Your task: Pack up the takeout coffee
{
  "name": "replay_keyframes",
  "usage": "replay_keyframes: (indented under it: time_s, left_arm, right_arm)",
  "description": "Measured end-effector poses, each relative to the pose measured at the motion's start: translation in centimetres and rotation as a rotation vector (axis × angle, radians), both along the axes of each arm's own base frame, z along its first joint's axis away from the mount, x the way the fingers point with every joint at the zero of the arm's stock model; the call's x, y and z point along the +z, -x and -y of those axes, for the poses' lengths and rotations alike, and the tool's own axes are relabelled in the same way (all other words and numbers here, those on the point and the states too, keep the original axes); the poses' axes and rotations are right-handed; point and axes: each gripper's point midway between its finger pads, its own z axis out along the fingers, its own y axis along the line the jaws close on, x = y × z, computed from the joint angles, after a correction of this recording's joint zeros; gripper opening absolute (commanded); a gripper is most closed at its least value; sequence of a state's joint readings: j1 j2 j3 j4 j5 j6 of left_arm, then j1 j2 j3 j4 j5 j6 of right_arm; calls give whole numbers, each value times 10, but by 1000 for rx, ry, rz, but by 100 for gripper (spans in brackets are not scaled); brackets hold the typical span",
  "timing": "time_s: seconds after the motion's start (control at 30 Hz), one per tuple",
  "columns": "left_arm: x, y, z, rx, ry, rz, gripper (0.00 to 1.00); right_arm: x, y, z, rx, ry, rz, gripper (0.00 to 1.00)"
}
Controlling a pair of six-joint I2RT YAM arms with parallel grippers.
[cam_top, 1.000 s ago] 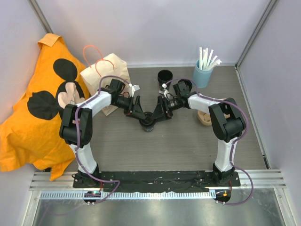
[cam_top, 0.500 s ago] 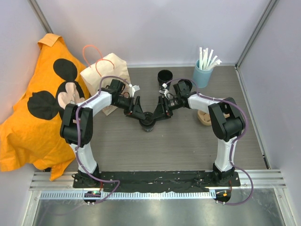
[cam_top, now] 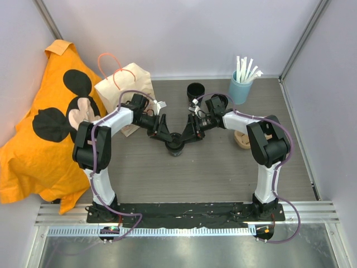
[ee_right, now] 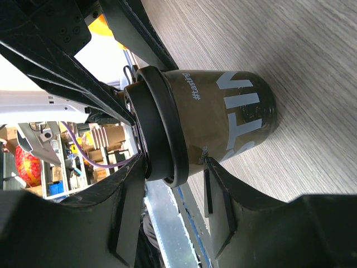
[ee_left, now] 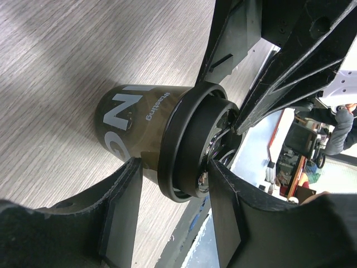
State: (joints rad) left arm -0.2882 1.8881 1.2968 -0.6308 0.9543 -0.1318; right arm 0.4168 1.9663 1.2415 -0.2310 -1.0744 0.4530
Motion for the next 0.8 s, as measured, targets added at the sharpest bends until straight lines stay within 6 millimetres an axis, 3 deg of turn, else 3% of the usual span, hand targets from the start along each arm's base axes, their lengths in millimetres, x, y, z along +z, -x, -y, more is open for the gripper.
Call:
replay_keyframes:
  time_s: [0.43,0.8]
  left_arm:
    - [-3,0,2,-7,0,-67,39]
    - [-4,2,4,-19,14,-130,35]
  right_arm:
    - [-4,-2,-1,-2,14,-30,49]
    - [-6,-3,-1,-2,28,-47,49]
